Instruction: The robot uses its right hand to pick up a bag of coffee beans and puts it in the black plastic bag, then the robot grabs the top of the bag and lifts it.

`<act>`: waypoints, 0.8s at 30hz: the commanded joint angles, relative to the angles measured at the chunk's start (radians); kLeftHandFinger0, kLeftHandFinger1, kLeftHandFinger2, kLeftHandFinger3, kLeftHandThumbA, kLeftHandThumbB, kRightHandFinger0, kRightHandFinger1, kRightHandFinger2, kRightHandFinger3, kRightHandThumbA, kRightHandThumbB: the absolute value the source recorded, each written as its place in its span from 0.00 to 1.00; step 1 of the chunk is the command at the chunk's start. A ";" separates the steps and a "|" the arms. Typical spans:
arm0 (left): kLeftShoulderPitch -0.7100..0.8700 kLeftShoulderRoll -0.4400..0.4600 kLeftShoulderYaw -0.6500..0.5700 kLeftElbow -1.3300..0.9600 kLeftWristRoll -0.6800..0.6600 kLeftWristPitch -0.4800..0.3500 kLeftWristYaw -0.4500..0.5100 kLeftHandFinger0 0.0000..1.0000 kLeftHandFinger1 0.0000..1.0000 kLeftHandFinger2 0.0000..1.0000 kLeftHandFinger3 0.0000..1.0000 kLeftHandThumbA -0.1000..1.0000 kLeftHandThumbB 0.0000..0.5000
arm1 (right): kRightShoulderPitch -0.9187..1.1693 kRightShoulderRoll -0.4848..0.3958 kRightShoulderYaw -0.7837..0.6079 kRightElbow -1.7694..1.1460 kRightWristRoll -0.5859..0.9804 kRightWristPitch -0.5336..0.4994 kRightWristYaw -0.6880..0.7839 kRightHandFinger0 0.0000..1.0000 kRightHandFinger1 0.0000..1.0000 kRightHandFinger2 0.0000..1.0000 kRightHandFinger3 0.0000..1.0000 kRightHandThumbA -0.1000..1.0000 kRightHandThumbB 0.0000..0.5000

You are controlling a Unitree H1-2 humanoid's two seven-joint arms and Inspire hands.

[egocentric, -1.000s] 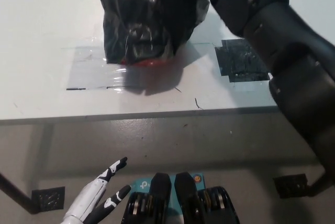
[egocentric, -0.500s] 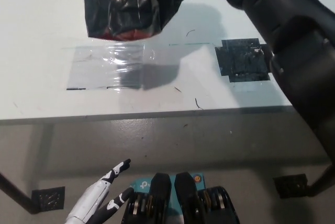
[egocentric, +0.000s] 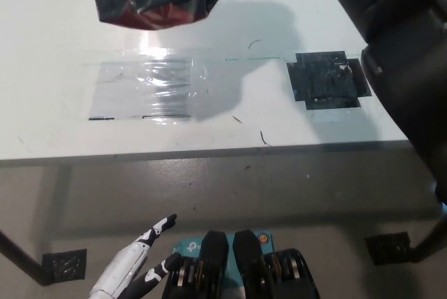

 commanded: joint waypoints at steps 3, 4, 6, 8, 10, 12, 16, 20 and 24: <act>-0.008 0.028 -0.002 -0.018 0.012 -0.022 -0.014 1.00 1.00 1.00 1.00 1.00 0.20 | -0.143 -0.026 -0.029 -0.019 0.019 -0.014 -0.073 0.00 0.34 0.81 0.82 0.00 0.38; -0.009 0.029 -0.002 -0.016 0.010 -0.026 -0.014 1.00 1.00 1.00 1.00 1.00 0.20 | -0.143 -0.024 -0.029 -0.018 0.020 -0.010 -0.070 0.00 0.34 0.80 0.81 0.00 0.38; -0.009 0.028 -0.003 -0.018 0.012 -0.018 -0.017 1.00 1.00 1.00 1.00 1.00 0.23 | -0.141 -0.011 -0.026 -0.007 0.018 -0.019 -0.089 0.00 0.31 0.77 0.77 0.00 0.40; -0.009 0.029 -0.004 -0.020 0.014 -0.016 -0.017 1.00 1.00 1.00 1.00 1.00 0.24 | -0.140 -0.004 -0.023 -0.001 0.016 -0.020 -0.095 0.00 0.30 0.77 0.77 0.00 0.40; -0.010 0.031 -0.006 -0.021 0.020 -0.020 -0.016 1.00 1.00 1.00 1.00 1.00 0.23 | -0.141 0.013 -0.024 0.004 0.019 -0.014 -0.092 0.00 0.30 0.77 0.77 0.00 0.45; -0.008 0.032 -0.006 -0.027 0.023 -0.011 -0.018 1.00 1.00 1.00 1.00 1.00 0.25 | -0.146 0.040 -0.016 0.014 0.014 0.002 -0.086 0.00 0.28 0.75 0.76 0.00 0.42; -0.011 0.032 -0.009 -0.042 0.025 0.010 -0.030 1.00 1.00 1.00 1.00 1.00 0.25 | -0.149 0.075 -0.022 0.027 0.023 0.008 -0.083 0.00 0.25 0.71 0.73 0.00 0.42; -0.013 0.034 -0.013 -0.048 0.030 0.011 -0.036 1.00 1.00 1.00 1.00 1.00 0.25 | -0.145 0.110 -0.018 0.040 0.019 0.013 -0.098 0.00 0.20 0.66 0.68 0.00 0.43; -0.011 0.031 -0.012 -0.056 0.032 0.023 -0.041 1.00 1.00 1.00 1.00 1.00 0.27 | -0.132 0.152 -0.009 0.061 0.010 0.013 -0.121 0.00 0.14 0.59 0.60 0.00 0.47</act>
